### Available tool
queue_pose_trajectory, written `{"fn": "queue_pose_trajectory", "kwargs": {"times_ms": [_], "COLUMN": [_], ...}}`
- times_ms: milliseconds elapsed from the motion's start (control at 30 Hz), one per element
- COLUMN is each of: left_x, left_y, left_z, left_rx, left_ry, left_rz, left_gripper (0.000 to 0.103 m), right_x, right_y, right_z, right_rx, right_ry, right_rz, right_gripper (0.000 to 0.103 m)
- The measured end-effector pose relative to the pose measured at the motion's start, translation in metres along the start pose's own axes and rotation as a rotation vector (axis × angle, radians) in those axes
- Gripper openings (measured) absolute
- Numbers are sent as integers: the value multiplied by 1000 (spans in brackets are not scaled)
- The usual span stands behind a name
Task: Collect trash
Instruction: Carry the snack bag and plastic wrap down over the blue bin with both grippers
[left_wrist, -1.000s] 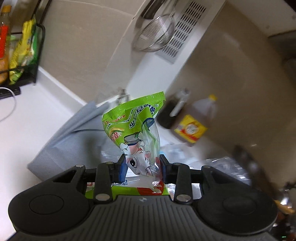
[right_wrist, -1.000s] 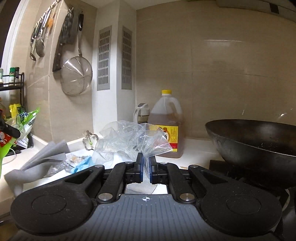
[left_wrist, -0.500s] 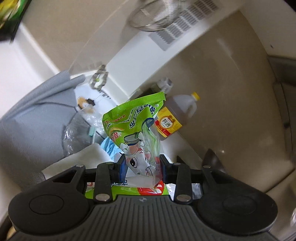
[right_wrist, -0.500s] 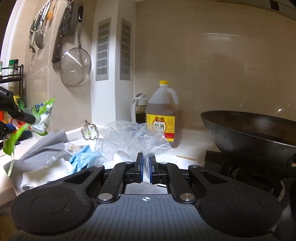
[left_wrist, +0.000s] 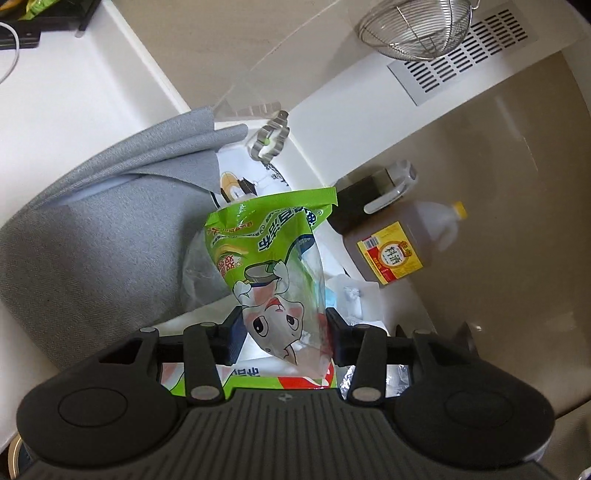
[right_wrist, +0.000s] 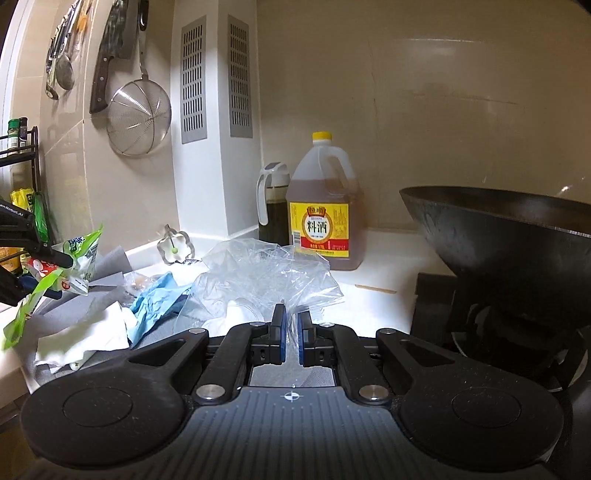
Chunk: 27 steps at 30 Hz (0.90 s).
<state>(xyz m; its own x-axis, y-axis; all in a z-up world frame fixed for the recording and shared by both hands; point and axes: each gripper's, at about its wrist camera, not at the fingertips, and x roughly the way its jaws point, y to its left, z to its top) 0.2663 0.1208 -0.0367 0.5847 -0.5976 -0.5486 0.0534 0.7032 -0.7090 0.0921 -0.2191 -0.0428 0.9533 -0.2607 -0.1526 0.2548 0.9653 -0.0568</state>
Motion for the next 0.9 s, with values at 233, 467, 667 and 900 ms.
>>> {"fn": "queue_pose_trajectory", "kwargs": {"times_ms": [233, 467, 667, 900], "left_x": [-16, -22, -27, -66], "left_y": [7, 8, 3, -19], "left_z": [3, 6, 1, -30], "left_rx": [-33, -10, 10, 131], "left_ry": [-14, -38, -16, -56], "left_rz": [-81, -54, -125, -129], "left_gripper": [69, 49, 46, 46], "right_x": [6, 8, 5, -21], "right_y": [-1, 2, 2, 3], "right_z": [-3, -4, -4, 2], "right_rx": [9, 2, -1, 10], "right_ry": [16, 18, 15, -58], "right_rz": [3, 5, 6, 21], "right_gripper": [6, 6, 6, 6]}}
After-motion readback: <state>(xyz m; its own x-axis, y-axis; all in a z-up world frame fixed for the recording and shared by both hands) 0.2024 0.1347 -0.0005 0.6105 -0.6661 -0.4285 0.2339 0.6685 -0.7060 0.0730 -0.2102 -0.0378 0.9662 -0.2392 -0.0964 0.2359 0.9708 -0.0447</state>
